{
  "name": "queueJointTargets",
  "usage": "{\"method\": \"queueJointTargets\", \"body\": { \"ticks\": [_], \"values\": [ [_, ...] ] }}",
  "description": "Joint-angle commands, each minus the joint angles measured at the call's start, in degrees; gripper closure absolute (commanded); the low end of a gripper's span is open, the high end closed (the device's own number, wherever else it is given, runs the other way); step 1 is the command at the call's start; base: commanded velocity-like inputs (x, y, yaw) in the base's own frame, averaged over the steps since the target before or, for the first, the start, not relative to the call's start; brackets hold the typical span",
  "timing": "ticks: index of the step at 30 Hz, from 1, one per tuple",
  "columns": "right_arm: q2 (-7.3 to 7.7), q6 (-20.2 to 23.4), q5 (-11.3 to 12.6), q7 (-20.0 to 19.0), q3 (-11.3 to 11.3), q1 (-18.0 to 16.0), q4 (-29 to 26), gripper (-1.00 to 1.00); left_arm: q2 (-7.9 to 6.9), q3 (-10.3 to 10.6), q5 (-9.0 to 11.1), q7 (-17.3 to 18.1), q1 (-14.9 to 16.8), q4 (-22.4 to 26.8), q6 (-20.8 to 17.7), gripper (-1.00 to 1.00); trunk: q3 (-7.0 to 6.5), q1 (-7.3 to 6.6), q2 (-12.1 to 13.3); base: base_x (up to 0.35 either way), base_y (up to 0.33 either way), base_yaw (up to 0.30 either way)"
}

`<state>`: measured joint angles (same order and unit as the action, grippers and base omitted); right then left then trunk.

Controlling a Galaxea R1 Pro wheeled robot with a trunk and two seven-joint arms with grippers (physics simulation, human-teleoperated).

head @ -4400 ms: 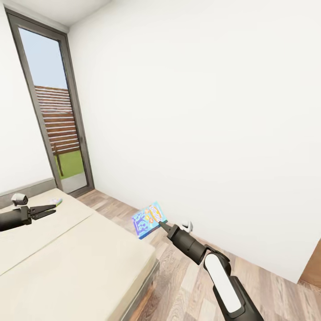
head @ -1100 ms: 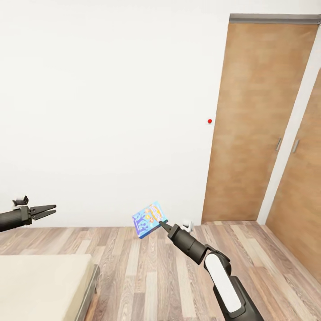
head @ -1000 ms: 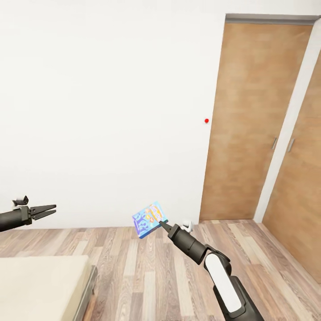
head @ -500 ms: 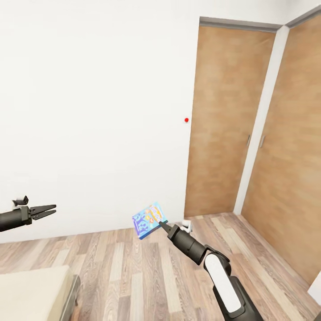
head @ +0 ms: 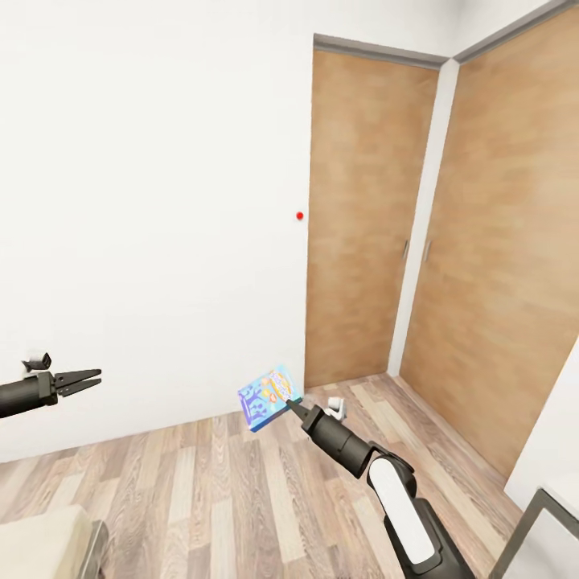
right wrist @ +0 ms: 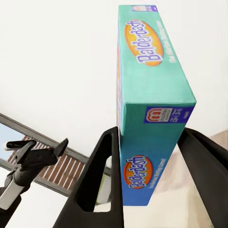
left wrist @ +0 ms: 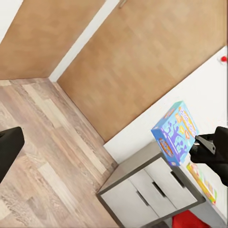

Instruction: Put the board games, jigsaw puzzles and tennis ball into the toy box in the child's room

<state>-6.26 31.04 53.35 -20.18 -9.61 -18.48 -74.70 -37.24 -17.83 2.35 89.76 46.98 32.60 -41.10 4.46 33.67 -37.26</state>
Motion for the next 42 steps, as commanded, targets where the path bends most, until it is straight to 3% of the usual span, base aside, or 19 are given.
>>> {"method": "queueJointTargets", "body": {
  "ticks": [1,42],
  "values": [
    [-0.01,0.34,0.45,-0.04,0.06,-0.06,-0.01,1.00,-0.03,-0.01,-0.03,0.24,0.00,0.01,-0.58,-1.00,0.11,0.02,-0.10,0.000,0.000,-0.279],
    [0.02,0.34,0.36,-0.04,-0.17,-0.06,-0.01,1.00,-0.03,-0.01,-0.03,0.24,-0.02,0.01,-0.64,-1.00,0.04,0.02,-0.10,0.019,0.047,-0.279]
  ]
}}
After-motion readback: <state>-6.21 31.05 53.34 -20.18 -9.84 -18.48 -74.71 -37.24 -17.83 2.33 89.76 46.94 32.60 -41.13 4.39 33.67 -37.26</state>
